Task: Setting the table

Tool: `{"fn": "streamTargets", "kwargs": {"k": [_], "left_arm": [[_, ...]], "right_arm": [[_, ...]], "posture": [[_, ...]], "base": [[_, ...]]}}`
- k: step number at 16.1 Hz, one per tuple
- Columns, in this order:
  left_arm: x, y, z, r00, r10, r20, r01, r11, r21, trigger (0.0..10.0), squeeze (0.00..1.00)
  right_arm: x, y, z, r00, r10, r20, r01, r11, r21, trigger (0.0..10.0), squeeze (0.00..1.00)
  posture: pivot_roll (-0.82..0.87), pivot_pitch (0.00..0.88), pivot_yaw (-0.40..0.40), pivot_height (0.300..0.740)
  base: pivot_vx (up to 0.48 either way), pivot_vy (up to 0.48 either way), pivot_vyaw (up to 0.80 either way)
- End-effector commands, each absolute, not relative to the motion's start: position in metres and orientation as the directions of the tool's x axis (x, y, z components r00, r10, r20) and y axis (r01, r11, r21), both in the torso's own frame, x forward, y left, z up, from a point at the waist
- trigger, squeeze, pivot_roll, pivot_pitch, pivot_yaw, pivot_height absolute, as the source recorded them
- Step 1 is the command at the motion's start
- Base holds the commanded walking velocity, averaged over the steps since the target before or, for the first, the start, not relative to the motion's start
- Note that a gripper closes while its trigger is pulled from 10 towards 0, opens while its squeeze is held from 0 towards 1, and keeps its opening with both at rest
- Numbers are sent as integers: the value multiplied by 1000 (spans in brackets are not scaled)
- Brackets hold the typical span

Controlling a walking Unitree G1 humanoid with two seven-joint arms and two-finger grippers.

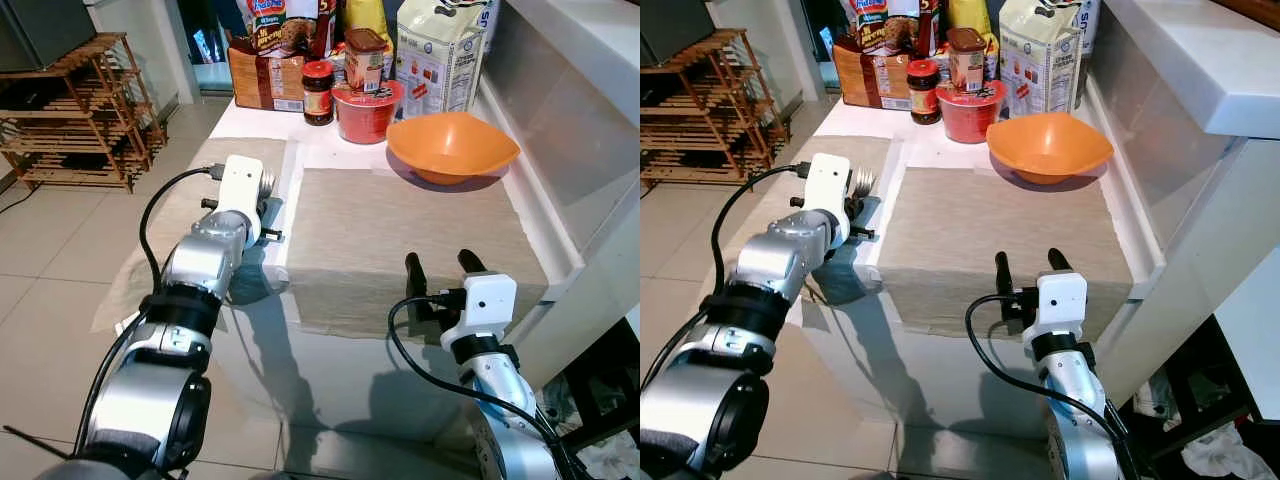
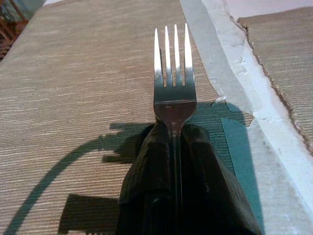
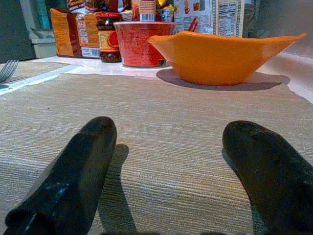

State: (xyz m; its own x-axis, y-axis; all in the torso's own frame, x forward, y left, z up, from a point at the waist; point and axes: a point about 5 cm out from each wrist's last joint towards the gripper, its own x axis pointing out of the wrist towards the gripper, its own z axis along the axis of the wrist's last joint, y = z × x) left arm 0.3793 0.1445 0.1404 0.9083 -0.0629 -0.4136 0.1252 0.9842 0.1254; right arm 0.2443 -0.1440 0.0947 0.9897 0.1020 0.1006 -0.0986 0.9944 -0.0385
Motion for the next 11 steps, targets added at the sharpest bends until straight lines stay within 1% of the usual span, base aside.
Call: {"fn": "streamTargets", "kwargs": {"k": [1, 2, 3, 4, 5, 8, 9, 10, 11], "left_arm": [[366, 153, 106, 852, -20, -524, 98, 988, 122, 0, 0], [369, 152, 116, 888, -34, -458, 87, 992, 95, 0, 0], [369, 152, 116, 888, -34, -458, 87, 992, 95, 0, 0], [374, 148, 152, 967, -59, -248, 77, 995, 66, 0, 0], [375, 147, 175, 992, -59, -112, 68, 994, 87, 0, 0], [369, 149, 185, 998, -67, -3, 66, 985, 159, 0, 0], [362, 149, 188, 993, -98, 68, 86, 981, 172, 0, 0], [358, 148, 187, 988, -120, 93, 104, 982, 160, 0, 0], [351, 148, 184, 982, -147, 118, 124, 976, 178, 0, 0]], "right_arm": [[241, -150, 83, 996, 78, 39, -77, 996, -38, 10000, 0], [241, -150, 83, 996, 79, 38, -77, 996, -40, 10000, 0], [241, -150, 83, 996, 79, 38, -77, 996, -40, 10000, 0], [241, -151, 83, 996, 80, 38, -78, 996, -44, 10000, 0], [242, -152, 83, 996, 80, 37, -78, 996, -46, 10000, 0], [244, -151, 84, 996, 80, 44, -78, 996, -45, 10000, 0], [245, -151, 86, 996, 77, 54, -74, 996, -48, 10000, 0], [246, -152, 87, 996, 73, 60, -70, 996, -50, 10000, 0], [247, -153, 89, 996, 62, 71, -59, 997, -50, 10000, 0]], "posture": [[13, 0, 54, 740], [12, 0, 54, 740], [12, 0, 54, 740], [14, 0, 49, 740], [17, 0, 47, 740], [19, 0, 44, 740], [21, 0, 44, 740], [23, 0, 43, 740], [25, 0, 44, 740]], "base": [[0, 0, 0], [0, 0, 0], [0, 0, 0], [0, 0, 0], [0, 0, 0], [0, 0, 0], [0, 0, 0], [0, 0, 0], [0, 0, 0]]}}
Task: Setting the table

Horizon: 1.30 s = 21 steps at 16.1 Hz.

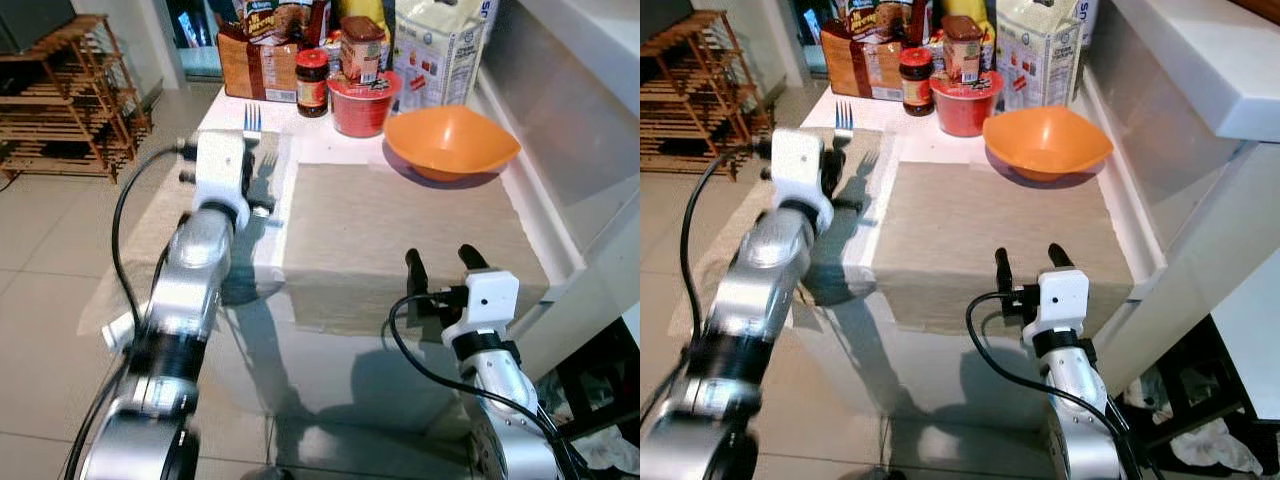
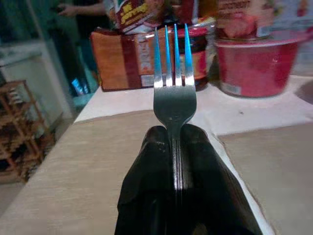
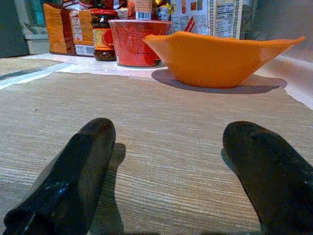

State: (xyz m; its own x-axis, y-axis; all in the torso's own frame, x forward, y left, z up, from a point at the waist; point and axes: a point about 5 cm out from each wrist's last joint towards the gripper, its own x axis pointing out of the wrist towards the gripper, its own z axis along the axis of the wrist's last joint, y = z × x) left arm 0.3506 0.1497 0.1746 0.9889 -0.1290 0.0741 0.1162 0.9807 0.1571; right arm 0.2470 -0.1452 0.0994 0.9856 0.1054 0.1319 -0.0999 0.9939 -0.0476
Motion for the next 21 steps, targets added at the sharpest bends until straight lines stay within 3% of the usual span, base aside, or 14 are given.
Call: {"fn": "streamTargets", "kwargs": {"k": [1, 7, 8, 9, 11, 21], "left_arm": [[344, 148, 181, 976, -175, 130, 151, 973, 174, 0, 0], [289, 172, 162, 955, -233, 182, 200, 962, 185, 0, 0], [281, 170, 155, 956, -252, 151, 221, 956, 195, 0, 0], [274, 169, 126, 970, -241, 14, 236, 958, 162, 0, 0], [272, 166, 110, 966, -249, -67, 255, 961, 109, 0, 0], [304, 152, 132, 953, -300, 42, 293, 948, 128, 0, 0]], "right_arm": [[247, -155, 91, 995, 50, 84, -46, 998, -47, 10000, 0], [251, -164, 115, 979, -5, 205, 13, 999, -39, 10000, 0], [249, -163, 117, 977, -2, 215, 11, 999, -41, 10000, 0], [248, -155, 114, 980, 30, 199, -24, 999, -32, 10000, 0], [247, -149, 109, 983, 58, 175, -53, 998, -31, 10000, 0], [254, -155, 98, 992, 80, 101, -79, 997, -14, 10000, 0]], "posture": [[26, 0, 43, 740], [36, 0, 38, 740], [37, 0, 35, 740], [33, 0, 35, 740], [31, 0, 29, 740], [11, 0, 29, 740]], "base": [[0, 0, 0], [0, 0, 0], [0, 0, 0], [0, 0, 0], [0, 0, 0], [0, 0, 0]]}}
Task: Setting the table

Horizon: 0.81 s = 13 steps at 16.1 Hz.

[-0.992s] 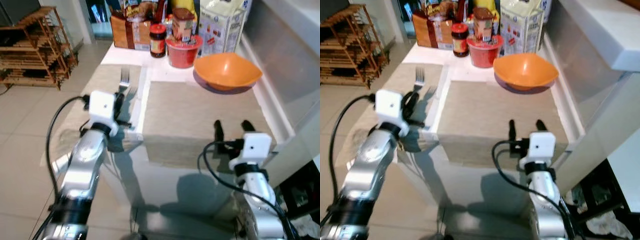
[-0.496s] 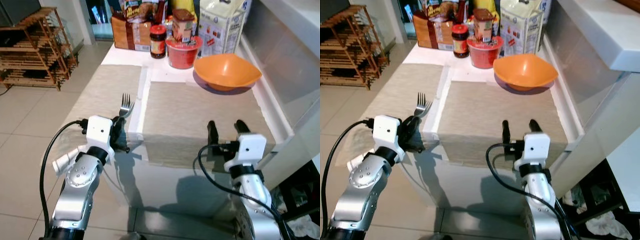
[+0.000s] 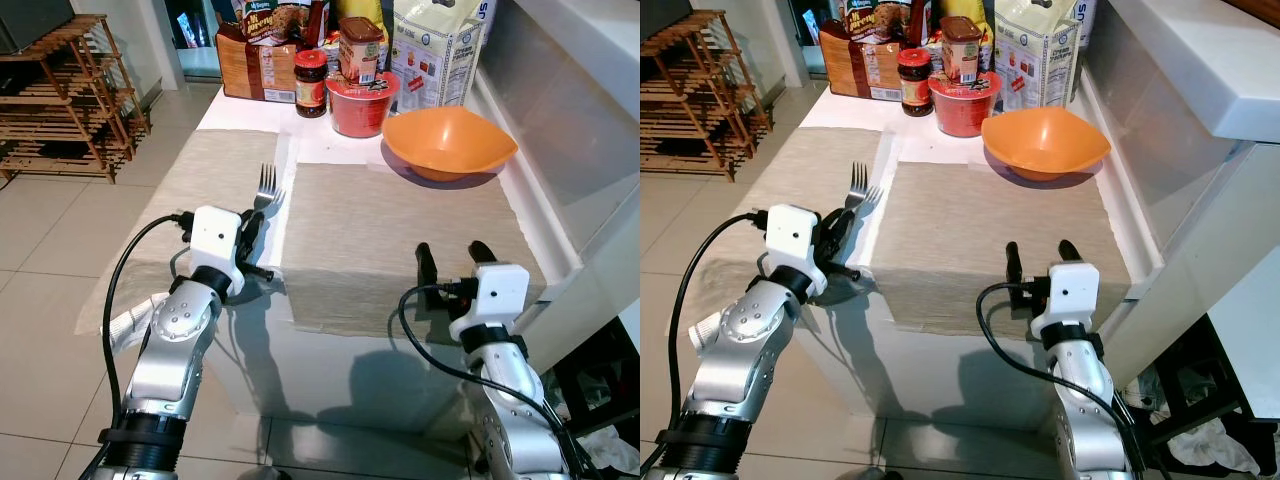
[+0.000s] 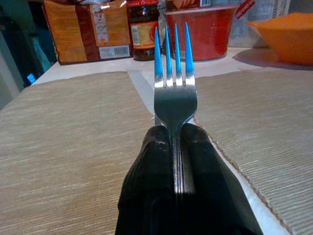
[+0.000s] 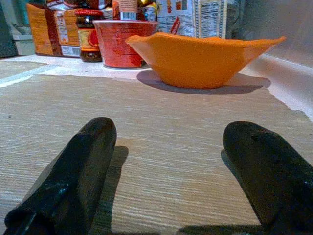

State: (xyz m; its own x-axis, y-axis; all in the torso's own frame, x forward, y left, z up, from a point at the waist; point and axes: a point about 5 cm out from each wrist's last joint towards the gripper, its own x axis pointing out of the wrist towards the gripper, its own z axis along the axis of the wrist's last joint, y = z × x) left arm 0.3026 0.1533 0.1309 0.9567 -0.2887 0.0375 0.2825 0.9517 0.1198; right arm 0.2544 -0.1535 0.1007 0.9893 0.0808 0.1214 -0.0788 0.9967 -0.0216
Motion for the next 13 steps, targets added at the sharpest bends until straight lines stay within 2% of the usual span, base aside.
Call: {"fn": "streamTargets", "kwargs": {"k": [1, 6, 9, 12, 13], "left_arm": [[302, 150, 133, 951, -305, 47, 297, 946, 129, 0, 0], [298, 146, 134, 952, -295, 81, 289, 954, 76, 0, 0], [299, 150, 135, 961, -265, 82, 258, 962, 87, 0, 0], [303, 152, 136, 965, -247, 84, 239, 967, 91, 0, 0], [304, 152, 137, 966, -243, 85, 235, 968, 94, 0, 0]], "right_arm": [[254, -156, 96, 993, 82, 89, -82, 997, -7, 10000, 0], [255, -159, 91, 993, 91, 68, -91, 996, -12, 10000, 0], [256, -158, 91, 993, 101, 65, -100, 995, -15, 10000, 0], [258, -159, 89, 993, 105, 60, -104, 994, -16, 10000, 0], [258, -159, 88, 993, 107, 58, -106, 994, -17, 10000, 0]], "posture": [[10, 0, 28, 740], [20, 0, 14, 740], [26, 0, 11, 740], [29, 0, 9, 740], [29, 0, 9, 740]], "base": [[0, 0, 0], [0, -480, 0], [0, 0, 0], [-444, 0, 0], [0, 0, 0]]}}
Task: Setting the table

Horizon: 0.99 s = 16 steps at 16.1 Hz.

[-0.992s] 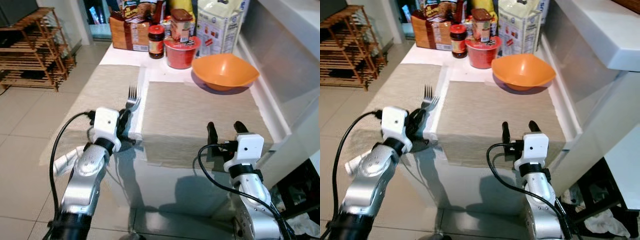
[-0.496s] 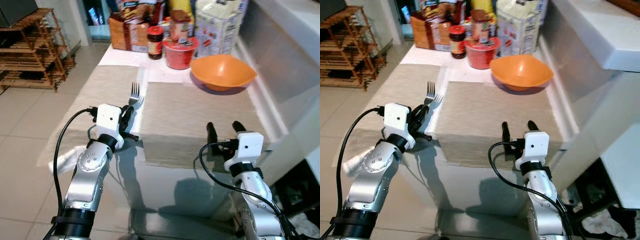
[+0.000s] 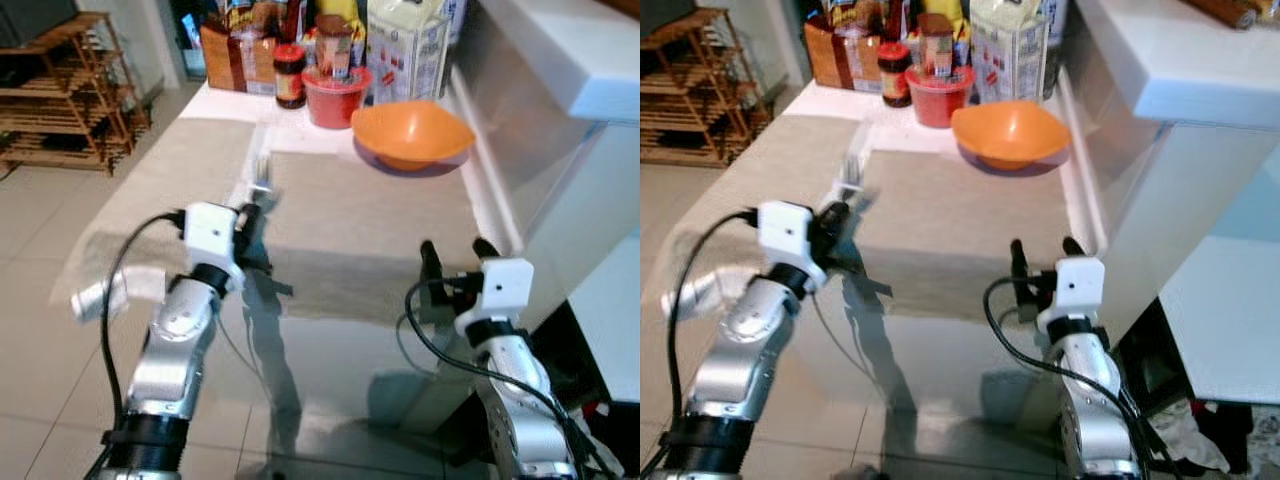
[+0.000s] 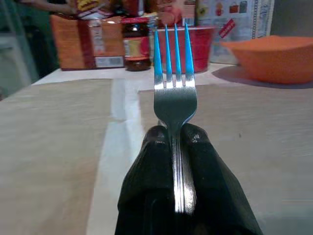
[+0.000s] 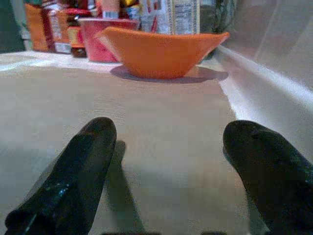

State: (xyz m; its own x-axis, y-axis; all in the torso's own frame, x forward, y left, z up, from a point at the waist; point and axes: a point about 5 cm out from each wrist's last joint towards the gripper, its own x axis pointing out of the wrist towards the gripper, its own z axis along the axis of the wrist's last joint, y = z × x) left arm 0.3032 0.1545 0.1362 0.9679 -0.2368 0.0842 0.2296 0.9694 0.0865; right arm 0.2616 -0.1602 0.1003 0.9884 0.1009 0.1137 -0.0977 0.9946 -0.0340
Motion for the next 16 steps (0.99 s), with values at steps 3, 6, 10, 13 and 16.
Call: {"fn": "streamTargets", "kwargs": {"k": [3, 6, 10, 13, 16], "left_arm": [[305, 150, 138, 963, -253, 96, 246, 966, 86, 0, 0], [305, 149, 138, 963, -254, 93, 246, 965, 90, 0, 0], [304, 149, 137, 961, -261, 90, 251, 962, 104, 0, 0], [301, 144, 138, 958, -267, 107, 255, 960, 116, 0, 0], [299, 141, 137, 953, -284, 102, 274, 956, 107, 0, 0]], "right_arm": [[257, -159, 87, 993, 106, 55, -105, 994, -20, 10000, 0], [256, -160, 86, 994, 102, 50, -101, 995, -23, 10000, 0], [254, -162, 83, 994, 100, 42, -99, 995, -24, 10000, 0], [255, -162, 83, 994, 99, 42, -98, 995, -25, 10000, 0], [256, -162, 83, 994, 100, 42, -99, 995, -26, 10000, 0]], "posture": [[22, 0, 11, 740], [20, 0, 11, 740], [20, 0, 11, 740], [20, 0, 10, 740], [26, 0, 7, 740]], "base": [[0, 0, 0], [0, 0, 0], [0, 0, 0], [0, -480, 0], [0, -480, 0]]}}
